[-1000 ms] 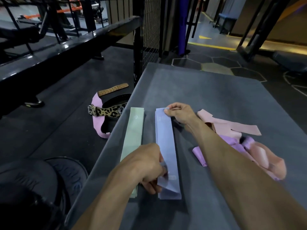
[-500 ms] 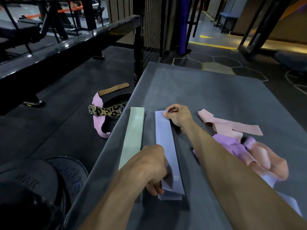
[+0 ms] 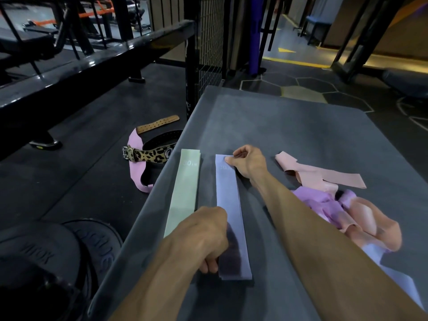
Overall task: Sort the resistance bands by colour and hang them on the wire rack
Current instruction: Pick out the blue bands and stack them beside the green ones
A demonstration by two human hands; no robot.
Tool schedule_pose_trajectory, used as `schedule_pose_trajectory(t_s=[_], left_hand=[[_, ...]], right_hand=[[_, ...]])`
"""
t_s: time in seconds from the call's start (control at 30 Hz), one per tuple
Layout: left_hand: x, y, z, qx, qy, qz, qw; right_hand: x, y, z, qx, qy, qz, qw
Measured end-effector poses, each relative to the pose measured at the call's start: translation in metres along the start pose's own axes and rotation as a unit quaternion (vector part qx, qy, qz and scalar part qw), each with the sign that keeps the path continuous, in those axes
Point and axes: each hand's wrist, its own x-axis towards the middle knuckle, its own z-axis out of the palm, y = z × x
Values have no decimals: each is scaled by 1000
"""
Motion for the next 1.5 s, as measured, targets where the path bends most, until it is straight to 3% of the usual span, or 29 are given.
schedule_pose_trajectory(t_s=[0.53,0.67,0.77,0.97,1.37,1.5], left_hand=[[4,-4,4,62,22,51,997],[1,-5,1,62,20,53,996],[-1,-5,0,45,39,50,997],[1,0,0,44,190,38,980],[8,1,6,56,244,40,967],[7,6,4,59,295,58,952]], right_hand=[[-18,-2,-11,20,-29,24,999],[-57,-4,-34,-83,-67,2,994],[-95,-3,-54,-202,-126,-14,971],[-156,2,-76,-285,-169,-37,943],[-172,7,-83,-175,-174,-86,965],[-168,3,-127,-136,-114,-138,974]])
